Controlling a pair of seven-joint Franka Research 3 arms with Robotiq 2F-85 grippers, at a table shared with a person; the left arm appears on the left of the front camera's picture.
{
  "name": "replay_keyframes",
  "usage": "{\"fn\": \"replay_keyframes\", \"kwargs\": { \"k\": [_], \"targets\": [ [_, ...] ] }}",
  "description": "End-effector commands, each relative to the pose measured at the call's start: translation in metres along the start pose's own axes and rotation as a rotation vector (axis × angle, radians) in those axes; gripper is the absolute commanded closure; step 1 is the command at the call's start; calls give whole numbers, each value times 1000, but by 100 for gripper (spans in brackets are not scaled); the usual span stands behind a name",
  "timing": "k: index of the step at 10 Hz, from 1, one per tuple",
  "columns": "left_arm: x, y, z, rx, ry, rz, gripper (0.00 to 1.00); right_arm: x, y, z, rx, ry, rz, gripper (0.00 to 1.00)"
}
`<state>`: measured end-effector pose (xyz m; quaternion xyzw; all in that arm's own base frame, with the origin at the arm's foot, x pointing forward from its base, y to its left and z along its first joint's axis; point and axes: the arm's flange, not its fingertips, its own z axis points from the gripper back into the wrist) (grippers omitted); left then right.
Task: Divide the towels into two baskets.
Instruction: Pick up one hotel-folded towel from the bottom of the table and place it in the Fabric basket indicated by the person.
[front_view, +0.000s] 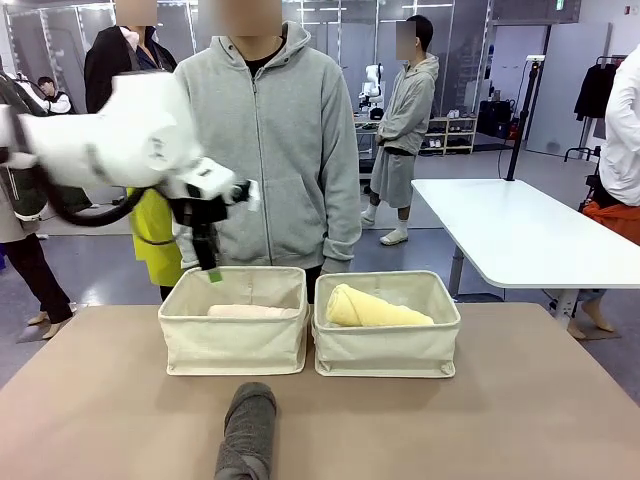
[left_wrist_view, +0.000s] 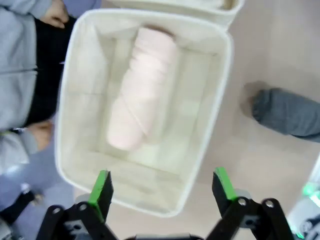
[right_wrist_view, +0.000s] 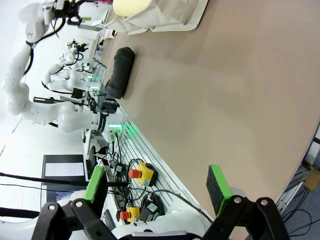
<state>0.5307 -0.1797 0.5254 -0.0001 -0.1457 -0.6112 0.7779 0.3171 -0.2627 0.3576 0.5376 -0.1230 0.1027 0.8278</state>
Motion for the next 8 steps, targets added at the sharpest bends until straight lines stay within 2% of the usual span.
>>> {"fn": "replay_keyframes", "kwargs": {
  "k": [1,2,3,4,6,7,8],
  "targets": [
    [-68,-36,15,-94,-118,111,0,-4,4,-3,-11,-1,1,0],
    [-99,-44,18,-138,-171,218,0,-4,4,-3,-11,-1,1,0],
    [-136,-55,15,-207,-156,343,0,-4,4,-3,-11,-1,1,0],
    [-166,-67,10,-295,-195,452,0,-4,4,-3,-11,-1,1,0],
    [-232,-101,2,-429,-370,627,0,-4,4,-3,-11,-1,1,0],
    [-270,-127,-4,-522,-482,730,0,-4,4,-3,-11,-1,1,0],
    [-298,-149,-12,-616,-610,773,0,-4,4,-3,-11,-1,1,0]
  ]
}}
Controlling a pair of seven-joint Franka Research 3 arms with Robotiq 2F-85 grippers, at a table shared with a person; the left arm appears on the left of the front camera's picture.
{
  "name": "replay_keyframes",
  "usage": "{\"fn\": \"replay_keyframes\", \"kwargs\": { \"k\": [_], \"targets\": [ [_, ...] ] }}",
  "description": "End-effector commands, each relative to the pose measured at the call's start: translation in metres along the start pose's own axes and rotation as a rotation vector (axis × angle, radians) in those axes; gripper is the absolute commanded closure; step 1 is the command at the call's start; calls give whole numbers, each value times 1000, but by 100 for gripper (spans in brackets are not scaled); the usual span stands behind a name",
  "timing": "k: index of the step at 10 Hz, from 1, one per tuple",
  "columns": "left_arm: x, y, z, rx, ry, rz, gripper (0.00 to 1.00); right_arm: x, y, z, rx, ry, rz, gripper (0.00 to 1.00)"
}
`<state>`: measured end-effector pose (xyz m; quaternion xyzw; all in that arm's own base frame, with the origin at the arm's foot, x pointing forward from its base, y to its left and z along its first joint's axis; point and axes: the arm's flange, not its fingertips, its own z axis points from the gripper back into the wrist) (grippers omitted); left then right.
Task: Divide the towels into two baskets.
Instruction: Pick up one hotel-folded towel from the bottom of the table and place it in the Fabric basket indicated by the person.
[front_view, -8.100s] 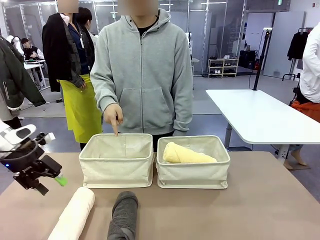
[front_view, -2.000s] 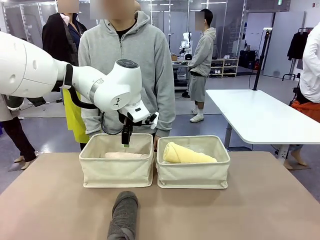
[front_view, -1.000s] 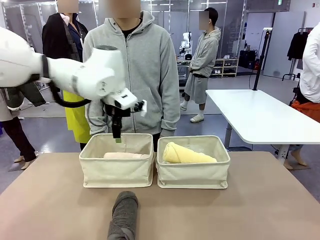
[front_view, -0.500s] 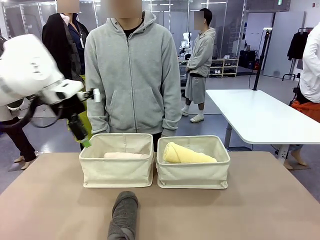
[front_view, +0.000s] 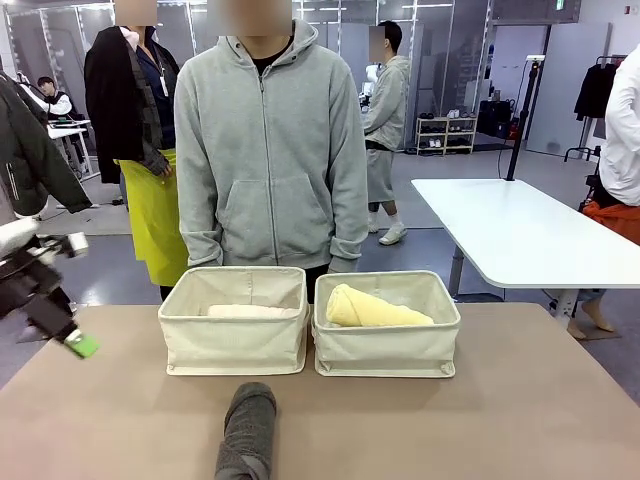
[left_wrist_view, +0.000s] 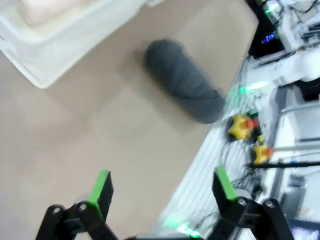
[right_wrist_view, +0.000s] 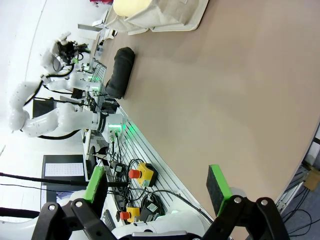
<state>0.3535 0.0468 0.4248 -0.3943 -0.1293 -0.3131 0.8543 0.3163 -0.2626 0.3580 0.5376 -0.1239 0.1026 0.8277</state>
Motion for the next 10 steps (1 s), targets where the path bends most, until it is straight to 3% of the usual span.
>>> {"fn": "replay_keyframes", "kwargs": {
  "k": [1,2,4,5,6,7,10],
  "targets": [
    [-63,-1,7,-168,-168,61,0,-3,3,-3,-11,1,0,0],
    [-94,5,1,-218,-203,101,0,-3,3,-3,-11,1,0,0],
    [-138,10,-6,-187,-361,79,0,-3,3,-3,-11,1,0,0],
    [-147,11,-8,-176,-342,117,0,-3,3,-3,-11,1,0,0],
    [-148,16,-6,-96,-334,145,0,-3,3,-3,-11,1,0,0],
    [-126,39,36,-182,-316,119,0,-3,3,-3,-11,1,0,0],
    [-126,39,36,-182,-316,119,0,-3,3,-3,-11,1,0,0]
  ]
}}
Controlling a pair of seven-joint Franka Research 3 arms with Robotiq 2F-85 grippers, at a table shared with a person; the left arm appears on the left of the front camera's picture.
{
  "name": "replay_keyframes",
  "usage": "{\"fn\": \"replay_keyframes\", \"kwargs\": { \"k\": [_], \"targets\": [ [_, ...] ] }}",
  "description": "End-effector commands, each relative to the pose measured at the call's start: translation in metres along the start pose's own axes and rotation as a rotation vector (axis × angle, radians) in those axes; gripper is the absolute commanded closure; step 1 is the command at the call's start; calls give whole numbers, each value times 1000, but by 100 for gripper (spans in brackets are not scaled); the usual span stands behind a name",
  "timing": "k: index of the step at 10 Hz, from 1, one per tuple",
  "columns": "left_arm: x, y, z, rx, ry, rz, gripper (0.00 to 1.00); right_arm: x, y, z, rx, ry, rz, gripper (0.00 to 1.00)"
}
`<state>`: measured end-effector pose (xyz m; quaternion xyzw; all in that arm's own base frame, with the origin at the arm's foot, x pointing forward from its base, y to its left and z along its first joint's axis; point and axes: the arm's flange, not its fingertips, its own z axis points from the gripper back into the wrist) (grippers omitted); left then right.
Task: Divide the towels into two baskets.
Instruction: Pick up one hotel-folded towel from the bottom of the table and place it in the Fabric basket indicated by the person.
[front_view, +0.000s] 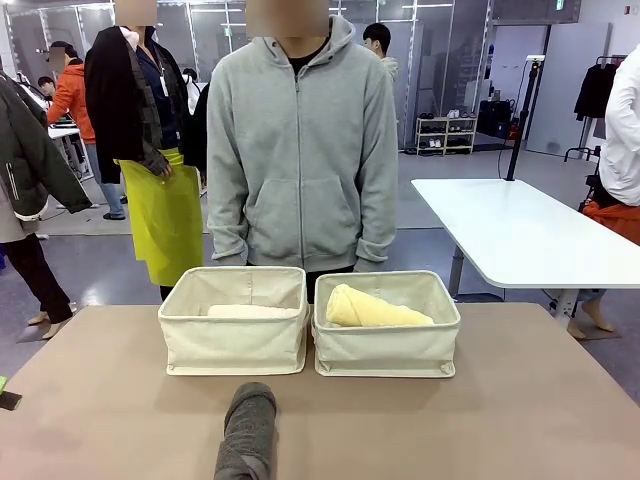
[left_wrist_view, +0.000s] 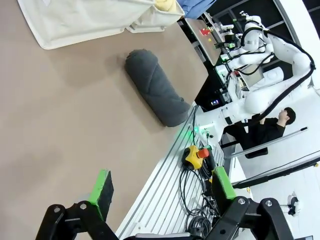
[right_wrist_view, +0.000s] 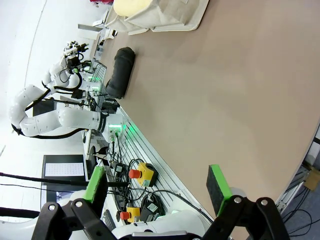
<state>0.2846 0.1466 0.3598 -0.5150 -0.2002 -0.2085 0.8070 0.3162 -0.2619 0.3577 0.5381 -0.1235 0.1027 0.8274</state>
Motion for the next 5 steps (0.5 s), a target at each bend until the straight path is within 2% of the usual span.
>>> {"fn": "replay_keyframes", "kwargs": {
  "k": [1,5],
  "targets": [
    [2,-6,4,-11,-22,-7,0,-3,3,-2,-12,0,0,0],
    [2,-6,4,-11,-22,-7,0,-3,3,-2,-12,0,0,0]
  ]
}}
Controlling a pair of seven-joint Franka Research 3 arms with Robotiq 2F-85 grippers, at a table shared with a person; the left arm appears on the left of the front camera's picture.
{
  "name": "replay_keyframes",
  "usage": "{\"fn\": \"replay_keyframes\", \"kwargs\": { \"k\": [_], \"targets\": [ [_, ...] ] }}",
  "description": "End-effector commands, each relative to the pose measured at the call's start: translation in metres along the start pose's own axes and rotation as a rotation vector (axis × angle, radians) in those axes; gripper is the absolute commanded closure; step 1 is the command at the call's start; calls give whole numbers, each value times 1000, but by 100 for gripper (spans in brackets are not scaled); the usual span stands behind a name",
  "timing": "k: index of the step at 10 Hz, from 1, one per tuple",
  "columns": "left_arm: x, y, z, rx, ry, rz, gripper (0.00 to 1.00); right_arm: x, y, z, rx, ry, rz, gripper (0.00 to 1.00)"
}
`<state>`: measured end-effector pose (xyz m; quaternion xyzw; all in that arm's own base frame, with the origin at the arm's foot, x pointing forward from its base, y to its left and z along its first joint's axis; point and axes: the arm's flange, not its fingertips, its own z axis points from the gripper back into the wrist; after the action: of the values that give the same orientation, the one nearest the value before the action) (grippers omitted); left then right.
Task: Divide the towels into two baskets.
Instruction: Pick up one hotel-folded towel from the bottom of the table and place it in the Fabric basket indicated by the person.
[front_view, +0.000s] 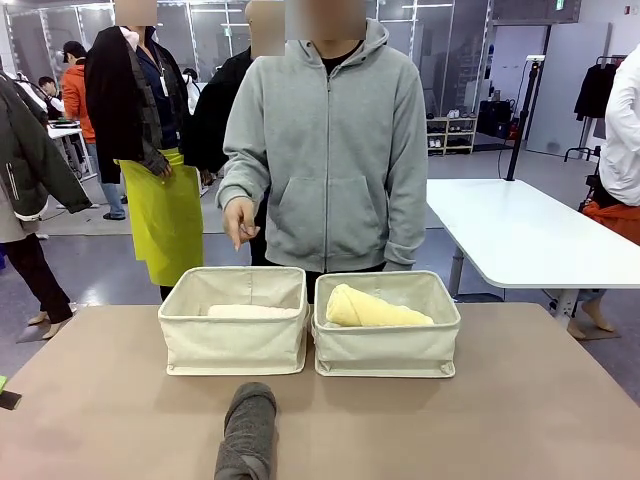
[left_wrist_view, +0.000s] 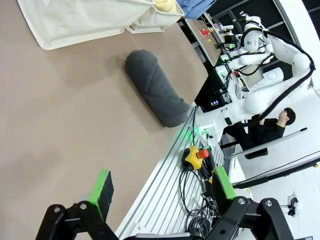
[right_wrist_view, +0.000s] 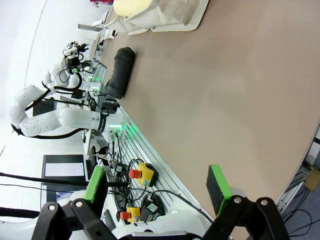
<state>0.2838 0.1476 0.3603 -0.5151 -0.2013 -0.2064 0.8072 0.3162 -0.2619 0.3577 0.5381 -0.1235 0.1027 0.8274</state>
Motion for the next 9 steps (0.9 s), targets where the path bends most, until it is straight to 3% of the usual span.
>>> {"fn": "replay_keyframes", "kwargs": {
  "k": [1,6,7,9],
  "targets": [
    [2,-5,3,-13,-18,-9,0,-3,3,-2,-12,0,0,0],
    [0,0,0,-1,0,0,0,-3,3,-2,-12,0,0,0],
    [21,-24,-39,80,119,54,0,-3,3,-2,-12,0,0,0],
    [48,-41,-87,144,147,105,0,-3,3,-2,-12,0,0,0]
  ]
}}
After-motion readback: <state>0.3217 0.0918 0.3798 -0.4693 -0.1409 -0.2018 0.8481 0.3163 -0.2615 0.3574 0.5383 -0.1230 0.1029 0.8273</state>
